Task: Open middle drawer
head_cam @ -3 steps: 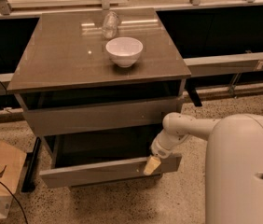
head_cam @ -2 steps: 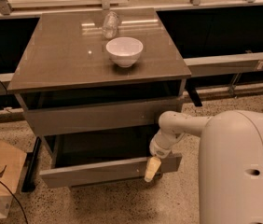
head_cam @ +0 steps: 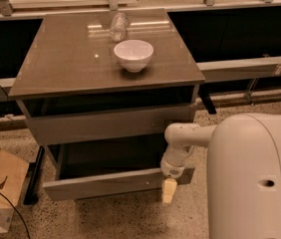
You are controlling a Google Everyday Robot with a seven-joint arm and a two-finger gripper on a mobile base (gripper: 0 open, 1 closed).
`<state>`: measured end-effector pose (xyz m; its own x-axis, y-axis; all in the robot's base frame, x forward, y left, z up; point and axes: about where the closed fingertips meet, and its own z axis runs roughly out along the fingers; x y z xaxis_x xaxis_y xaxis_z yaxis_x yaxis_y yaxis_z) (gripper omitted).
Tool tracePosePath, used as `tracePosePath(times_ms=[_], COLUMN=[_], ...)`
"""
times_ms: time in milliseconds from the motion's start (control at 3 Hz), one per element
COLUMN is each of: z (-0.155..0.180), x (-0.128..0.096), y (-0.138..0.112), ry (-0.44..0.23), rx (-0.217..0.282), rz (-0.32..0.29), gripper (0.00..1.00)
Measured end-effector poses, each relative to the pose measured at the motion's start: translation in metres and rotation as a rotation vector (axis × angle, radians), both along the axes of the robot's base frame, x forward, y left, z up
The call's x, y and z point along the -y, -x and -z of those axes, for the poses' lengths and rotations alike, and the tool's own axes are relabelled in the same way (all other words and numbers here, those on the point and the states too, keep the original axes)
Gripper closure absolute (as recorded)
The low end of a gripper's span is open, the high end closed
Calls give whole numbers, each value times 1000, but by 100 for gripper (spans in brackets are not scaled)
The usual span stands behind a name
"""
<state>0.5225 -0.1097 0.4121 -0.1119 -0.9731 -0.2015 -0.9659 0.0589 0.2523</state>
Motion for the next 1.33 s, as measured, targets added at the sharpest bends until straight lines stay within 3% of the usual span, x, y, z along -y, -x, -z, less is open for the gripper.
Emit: tracePosePath(times_ms=[333, 667, 1000, 1333], z=[-7, -11, -8, -4], x=[2, 3, 7, 9], y=[7, 9, 51, 92], ry=[-2, -5, -16, -32], rx=[3, 9, -35, -86], rz=[0, 4, 32, 72], gripper=[42, 29, 5, 0])
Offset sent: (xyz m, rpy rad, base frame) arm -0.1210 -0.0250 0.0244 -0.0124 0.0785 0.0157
